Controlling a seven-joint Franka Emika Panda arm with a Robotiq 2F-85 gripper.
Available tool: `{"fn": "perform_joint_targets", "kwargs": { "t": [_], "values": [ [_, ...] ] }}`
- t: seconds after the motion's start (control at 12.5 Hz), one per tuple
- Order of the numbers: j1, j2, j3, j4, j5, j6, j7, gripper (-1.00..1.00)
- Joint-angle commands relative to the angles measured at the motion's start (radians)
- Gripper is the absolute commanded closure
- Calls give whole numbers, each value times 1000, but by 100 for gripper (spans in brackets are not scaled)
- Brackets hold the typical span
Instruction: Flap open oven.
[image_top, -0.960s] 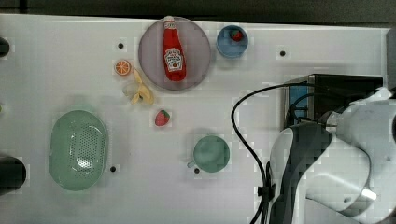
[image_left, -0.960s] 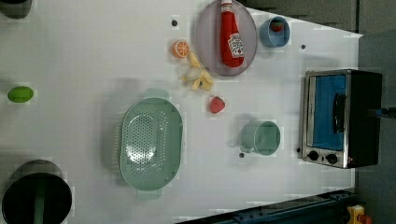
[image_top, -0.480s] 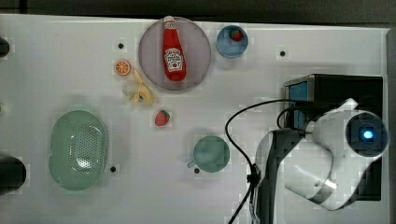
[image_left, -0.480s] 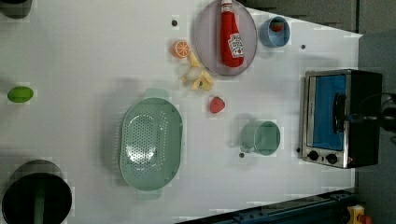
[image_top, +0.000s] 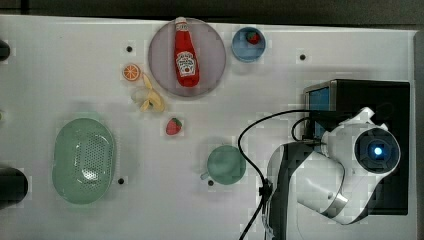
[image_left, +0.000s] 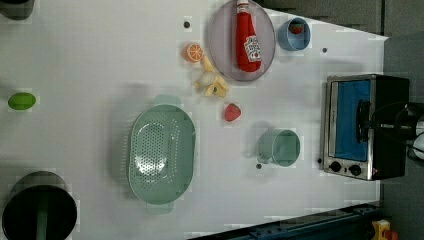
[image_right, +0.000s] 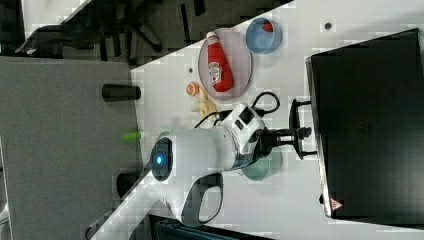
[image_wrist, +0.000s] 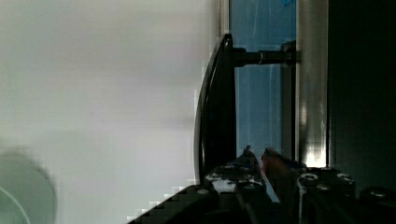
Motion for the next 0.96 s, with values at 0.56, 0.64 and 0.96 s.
{"fn": "perform_joint_targets", "kwargs": {
  "t": [0.56,0.64,0.96],
  "values": [
    [111,108,80,-9,-346,22,396,65],
    [126,125,92,-9,-401,16,460,65],
    [205,199,132,-7,-566,-64,755,65]
  ]
}}
